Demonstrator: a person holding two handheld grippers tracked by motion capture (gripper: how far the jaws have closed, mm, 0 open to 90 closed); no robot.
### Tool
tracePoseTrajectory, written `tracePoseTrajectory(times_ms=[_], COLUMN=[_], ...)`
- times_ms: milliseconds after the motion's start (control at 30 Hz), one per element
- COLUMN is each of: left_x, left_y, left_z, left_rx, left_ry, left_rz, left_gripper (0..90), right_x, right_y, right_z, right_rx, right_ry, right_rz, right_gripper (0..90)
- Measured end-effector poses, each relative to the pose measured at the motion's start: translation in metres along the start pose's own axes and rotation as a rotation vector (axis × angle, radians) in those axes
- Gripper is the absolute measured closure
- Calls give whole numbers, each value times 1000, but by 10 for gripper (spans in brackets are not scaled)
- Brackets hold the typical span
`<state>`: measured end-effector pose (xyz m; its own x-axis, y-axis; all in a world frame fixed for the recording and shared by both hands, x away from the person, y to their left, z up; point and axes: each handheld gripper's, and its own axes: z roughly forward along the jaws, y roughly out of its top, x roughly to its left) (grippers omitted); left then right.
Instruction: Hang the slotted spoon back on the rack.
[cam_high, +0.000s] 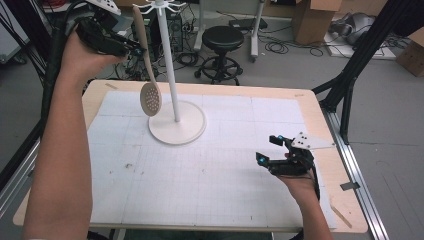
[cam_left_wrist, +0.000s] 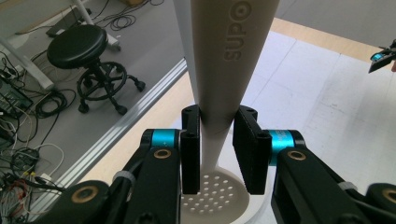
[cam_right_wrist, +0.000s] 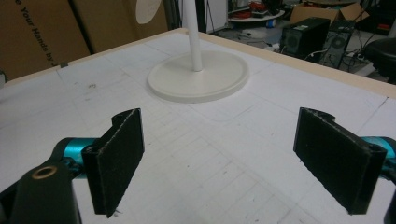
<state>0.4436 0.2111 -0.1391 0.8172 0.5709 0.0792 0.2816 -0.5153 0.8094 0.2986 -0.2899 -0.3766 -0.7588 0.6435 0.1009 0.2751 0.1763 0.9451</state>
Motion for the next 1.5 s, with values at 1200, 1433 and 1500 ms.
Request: tracePoseTrajectory(times_ms=[1200,1433,1500], left_x=[3,6,6], left_y=[12,9,7], left_z=[23,24,23], left_rx=[78,60,60], left_ry=[22,17,21], left_rz=[-19,-35,-34], left_gripper=[731,726,689], right_x=[-1,-1,-1], right_y=[-1,-1,-1], right_z=[-2,-3,-3], right_rx=[-2,-5,-4], right_ry=[0,0,1], right_rz=[3,2,1], right_gripper=[156,156,156])
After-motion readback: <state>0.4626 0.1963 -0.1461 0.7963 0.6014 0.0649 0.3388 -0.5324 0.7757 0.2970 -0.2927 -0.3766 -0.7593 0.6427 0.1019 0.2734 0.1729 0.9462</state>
